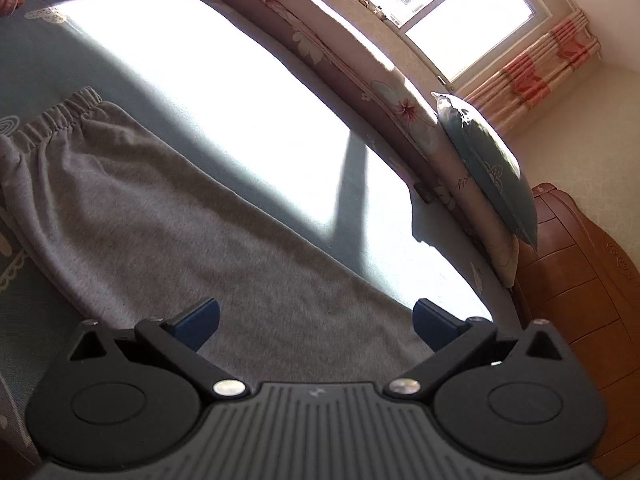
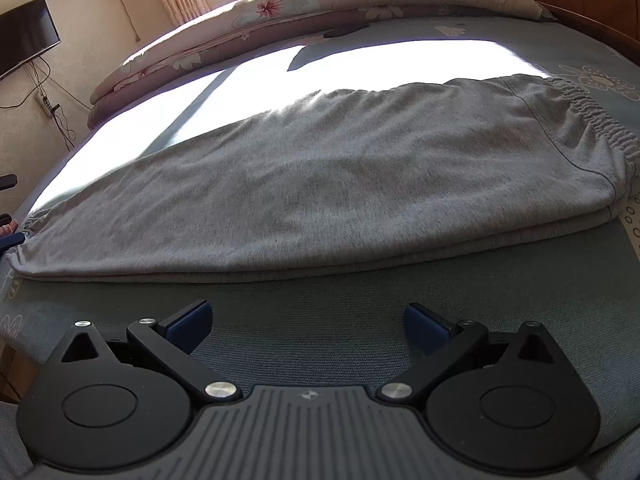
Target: Fold clothes
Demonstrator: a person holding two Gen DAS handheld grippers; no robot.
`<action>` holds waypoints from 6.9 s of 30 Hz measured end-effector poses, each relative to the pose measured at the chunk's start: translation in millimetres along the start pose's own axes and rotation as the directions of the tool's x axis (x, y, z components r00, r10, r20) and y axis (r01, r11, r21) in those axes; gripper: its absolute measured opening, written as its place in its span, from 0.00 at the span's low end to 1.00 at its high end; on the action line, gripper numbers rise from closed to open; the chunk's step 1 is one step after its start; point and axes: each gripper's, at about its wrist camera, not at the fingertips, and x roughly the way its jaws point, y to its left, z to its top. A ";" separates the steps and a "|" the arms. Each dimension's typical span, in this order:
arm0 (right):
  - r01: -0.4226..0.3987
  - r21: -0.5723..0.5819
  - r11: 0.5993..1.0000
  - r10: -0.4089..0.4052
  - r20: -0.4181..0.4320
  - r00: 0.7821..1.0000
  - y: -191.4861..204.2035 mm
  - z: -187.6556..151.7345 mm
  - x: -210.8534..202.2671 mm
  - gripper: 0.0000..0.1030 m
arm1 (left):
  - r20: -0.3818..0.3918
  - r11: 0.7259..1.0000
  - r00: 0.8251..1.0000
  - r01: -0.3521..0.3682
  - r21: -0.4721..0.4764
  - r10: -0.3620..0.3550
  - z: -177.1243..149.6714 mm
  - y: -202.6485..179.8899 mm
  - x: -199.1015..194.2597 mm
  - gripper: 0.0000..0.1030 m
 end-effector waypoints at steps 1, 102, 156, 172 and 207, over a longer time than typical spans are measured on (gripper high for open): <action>0.004 -0.005 1.000 -0.004 0.002 1.000 0.9 -0.7 0.4 1.00 | 0.034 0.999 0.999 -0.007 -0.049 0.008 10.8 14.4 -9.7 0.99; 0.113 -0.986 0.118 0.327 0.147 0.934 507.8 -57.8 140.2 0.15 | 0.124 0.822 0.937 0.347 -0.451 -0.327 55.1 195.5 33.0 0.95; 0.067 -0.851 0.520 0.052 0.110 0.993 290.1 -41.6 46.7 0.52 | -0.086 0.971 0.986 -0.157 -0.179 0.144 70.8 140.6 52.4 0.13; 0.101 -0.650 0.753 0.030 0.187 0.982 179.3 -15.4 -15.1 0.59 | 0.000 0.936 0.952 -0.302 0.180 0.307 66.6 -3.2 25.5 0.13; -0.152 -0.411 0.899 0.198 0.071 0.978 122.5 32.3 -8.1 0.67 | -0.019 0.905 0.984 -0.154 0.397 0.176 35.5 -106.4 34.9 0.13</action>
